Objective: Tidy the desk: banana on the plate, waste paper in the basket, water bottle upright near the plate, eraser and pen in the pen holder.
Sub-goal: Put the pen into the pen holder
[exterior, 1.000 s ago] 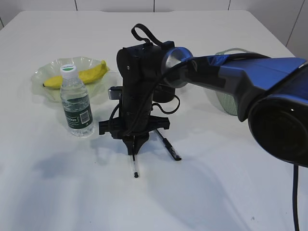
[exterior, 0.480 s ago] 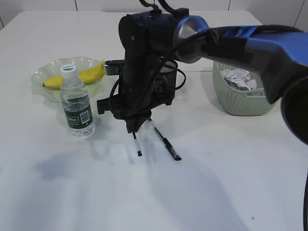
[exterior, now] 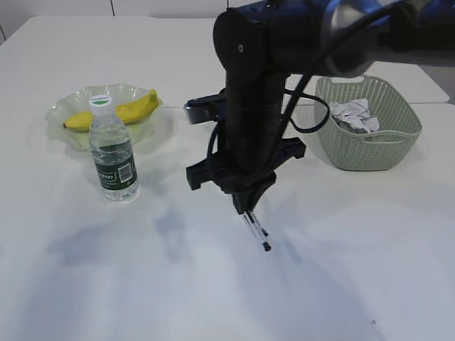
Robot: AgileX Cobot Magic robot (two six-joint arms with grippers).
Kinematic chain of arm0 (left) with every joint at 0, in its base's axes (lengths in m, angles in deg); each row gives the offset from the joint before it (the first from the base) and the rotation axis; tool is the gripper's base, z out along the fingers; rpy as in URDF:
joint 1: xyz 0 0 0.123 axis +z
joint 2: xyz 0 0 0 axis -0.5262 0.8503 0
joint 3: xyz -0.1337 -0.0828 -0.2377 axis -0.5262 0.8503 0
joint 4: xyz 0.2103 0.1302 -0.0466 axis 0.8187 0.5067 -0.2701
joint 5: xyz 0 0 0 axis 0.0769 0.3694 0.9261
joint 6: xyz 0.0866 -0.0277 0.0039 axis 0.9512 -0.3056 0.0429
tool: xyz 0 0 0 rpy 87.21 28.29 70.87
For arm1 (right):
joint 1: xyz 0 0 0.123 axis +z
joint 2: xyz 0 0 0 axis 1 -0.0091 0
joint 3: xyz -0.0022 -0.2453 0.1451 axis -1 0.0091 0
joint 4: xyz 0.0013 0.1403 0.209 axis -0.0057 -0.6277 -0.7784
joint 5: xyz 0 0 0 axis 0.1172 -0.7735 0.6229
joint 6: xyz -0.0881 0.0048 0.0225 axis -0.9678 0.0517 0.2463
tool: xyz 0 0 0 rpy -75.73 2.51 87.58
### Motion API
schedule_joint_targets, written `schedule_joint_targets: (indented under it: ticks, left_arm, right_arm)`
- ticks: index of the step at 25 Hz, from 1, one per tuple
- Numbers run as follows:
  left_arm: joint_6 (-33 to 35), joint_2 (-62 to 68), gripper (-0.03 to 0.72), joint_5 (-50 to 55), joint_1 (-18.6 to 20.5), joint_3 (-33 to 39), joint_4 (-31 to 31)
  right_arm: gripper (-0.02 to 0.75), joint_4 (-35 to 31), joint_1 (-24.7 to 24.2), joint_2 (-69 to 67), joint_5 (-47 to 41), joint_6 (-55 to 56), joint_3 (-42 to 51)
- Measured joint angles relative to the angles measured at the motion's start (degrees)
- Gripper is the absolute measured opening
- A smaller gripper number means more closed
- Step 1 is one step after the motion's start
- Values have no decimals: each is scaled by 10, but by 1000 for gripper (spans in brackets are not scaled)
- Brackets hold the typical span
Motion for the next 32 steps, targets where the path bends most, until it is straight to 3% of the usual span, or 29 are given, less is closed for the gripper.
schedule_joint_targets:
  ticks: [7, 12, 20, 32]
  left_arm:
    - [0, 0, 412, 0, 0, 0, 0]
    - [0, 0, 412, 0, 0, 0, 0]
    - [0, 0, 412, 0, 0, 0, 0]
    - [0, 0, 412, 1, 0, 0, 0]
  right_arm:
    - [43, 8, -26, 136, 79, -26, 182]
    - [43, 8, -66, 216, 148, -61, 261]
    - [43, -2, -157, 231, 307, -141, 276]
    - [43, -23, -162, 184, 602, -188, 276]
